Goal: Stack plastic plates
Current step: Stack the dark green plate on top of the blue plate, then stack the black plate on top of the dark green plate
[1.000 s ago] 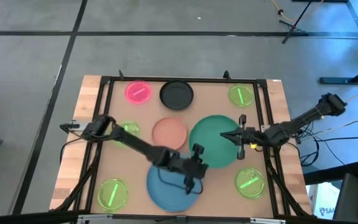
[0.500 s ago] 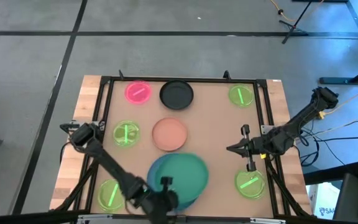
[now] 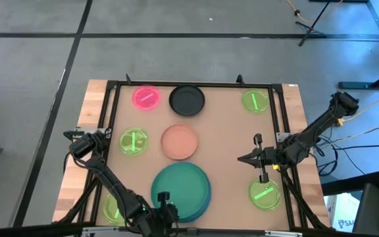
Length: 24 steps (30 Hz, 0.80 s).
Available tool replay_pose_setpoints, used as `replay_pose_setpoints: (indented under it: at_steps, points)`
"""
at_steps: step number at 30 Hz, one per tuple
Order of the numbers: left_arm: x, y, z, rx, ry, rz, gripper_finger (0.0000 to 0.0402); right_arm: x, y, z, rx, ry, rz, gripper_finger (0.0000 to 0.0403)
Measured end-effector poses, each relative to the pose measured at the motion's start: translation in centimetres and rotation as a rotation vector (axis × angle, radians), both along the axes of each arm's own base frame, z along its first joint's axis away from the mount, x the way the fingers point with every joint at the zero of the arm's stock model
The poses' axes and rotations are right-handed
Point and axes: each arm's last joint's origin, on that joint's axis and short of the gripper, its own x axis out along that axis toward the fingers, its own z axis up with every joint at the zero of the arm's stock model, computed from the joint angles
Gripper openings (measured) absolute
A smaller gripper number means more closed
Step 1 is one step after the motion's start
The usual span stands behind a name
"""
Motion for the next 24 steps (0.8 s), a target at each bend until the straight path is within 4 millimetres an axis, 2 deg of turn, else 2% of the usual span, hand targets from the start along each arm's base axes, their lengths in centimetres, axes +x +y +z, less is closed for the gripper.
replay_pose_setpoints:
  at_steps: [6,12,16,20,24]
  points:
    - [0.8,0.8,0.0,-0.053,0.021,0.034,0.0074,0.0,0.0,0.0,0.035,0.004,-0.001,0.0003]
    - [1.9,1.3,0.4,-0.181,0.115,-0.025,0.0119,0.2,0.1,-0.3,0.11,0.027,-0.015,0.0003]
    - [3.2,2.0,1.7,-0.193,0.101,-0.08,0.0126,0.6,0.4,-1.0,0.116,0.063,-0.038,0.0003]
    - [4.4,2.8,3.0,-0.133,0.062,-0.152,0.0125,1.0,0.8,-1.8,0.105,0.1,-0.044,0.0005]
    - [5.4,4.1,3.7,0.01,0.023,-0.184,0.0124,1.3,1.0,-2.4,0.083,0.12,-0.07,0.004]
